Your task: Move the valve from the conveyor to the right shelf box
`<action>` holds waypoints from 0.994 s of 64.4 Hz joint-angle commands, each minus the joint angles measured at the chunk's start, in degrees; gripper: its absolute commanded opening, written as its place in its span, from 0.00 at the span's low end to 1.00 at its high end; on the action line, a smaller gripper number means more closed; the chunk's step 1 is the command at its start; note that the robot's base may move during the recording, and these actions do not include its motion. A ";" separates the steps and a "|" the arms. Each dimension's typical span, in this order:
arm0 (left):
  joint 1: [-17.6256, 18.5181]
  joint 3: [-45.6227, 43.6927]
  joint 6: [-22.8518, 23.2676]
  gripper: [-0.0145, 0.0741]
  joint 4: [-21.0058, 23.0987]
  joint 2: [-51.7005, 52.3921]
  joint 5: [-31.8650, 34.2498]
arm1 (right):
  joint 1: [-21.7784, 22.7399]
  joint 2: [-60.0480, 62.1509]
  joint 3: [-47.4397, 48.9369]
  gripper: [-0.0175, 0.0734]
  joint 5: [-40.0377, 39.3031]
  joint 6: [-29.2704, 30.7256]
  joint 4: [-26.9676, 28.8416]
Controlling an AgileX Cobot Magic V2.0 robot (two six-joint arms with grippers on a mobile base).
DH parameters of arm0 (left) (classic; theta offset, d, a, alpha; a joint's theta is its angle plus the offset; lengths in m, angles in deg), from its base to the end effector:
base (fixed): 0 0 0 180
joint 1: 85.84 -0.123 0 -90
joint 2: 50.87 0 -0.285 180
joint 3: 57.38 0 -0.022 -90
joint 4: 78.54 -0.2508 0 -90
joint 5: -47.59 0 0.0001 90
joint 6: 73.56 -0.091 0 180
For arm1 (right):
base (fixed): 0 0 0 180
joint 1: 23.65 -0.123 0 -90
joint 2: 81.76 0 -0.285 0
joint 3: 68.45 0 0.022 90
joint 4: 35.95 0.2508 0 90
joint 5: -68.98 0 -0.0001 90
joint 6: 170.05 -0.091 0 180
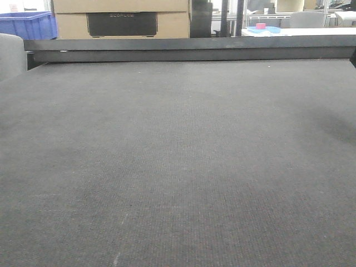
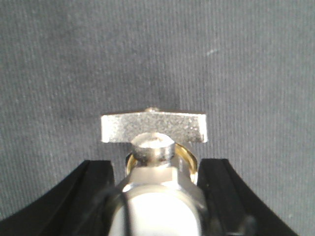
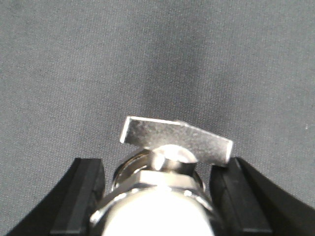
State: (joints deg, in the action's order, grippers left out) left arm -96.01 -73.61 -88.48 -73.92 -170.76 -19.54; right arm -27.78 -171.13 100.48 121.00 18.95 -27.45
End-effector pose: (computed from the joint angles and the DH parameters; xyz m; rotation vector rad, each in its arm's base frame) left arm 0.4003 0.0649 0.2427 0.0854 2.9663 -0.0594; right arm 0.2881 0.0314 0.3042 -0.2204 2.6430 0.1572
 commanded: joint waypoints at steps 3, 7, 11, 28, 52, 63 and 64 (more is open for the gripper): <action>0.56 -0.46 0.43 0.04 2.21 3.91 -1.55 | 0.03 1.50 0.60 0.02 -2.43 0.06 -0.18; 0.95 -0.46 0.43 0.04 2.76 6.60 -1.55 | 0.03 2.09 0.59 0.02 -2.43 0.06 -0.18; 1.30 -0.46 0.59 0.04 3.01 9.75 -1.55 | 0.03 2.89 0.75 0.02 -2.55 0.06 -0.18; 2.74 -0.46 3.16 0.04 2.90 25.04 -0.41 | 0.03 6.89 8.46 0.02 0.14 0.06 -0.18; 3.13 -0.46 3.56 0.04 2.90 40.67 0.64 | 0.03 14.88 16.25 0.02 3.29 0.06 -0.18; 3.13 0.52 3.56 0.04 2.78 45.38 0.92 | 0.03 18.75 14.98 0.02 4.10 0.06 -0.18; 3.13 0.76 3.56 0.04 2.78 45.70 1.10 | 0.03 19.09 14.51 0.02 4.10 0.06 -0.18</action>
State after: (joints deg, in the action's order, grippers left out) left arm -93.18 -73.37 -85.41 -71.69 -127.43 -20.82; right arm -27.78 -154.81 115.66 127.46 18.95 -27.45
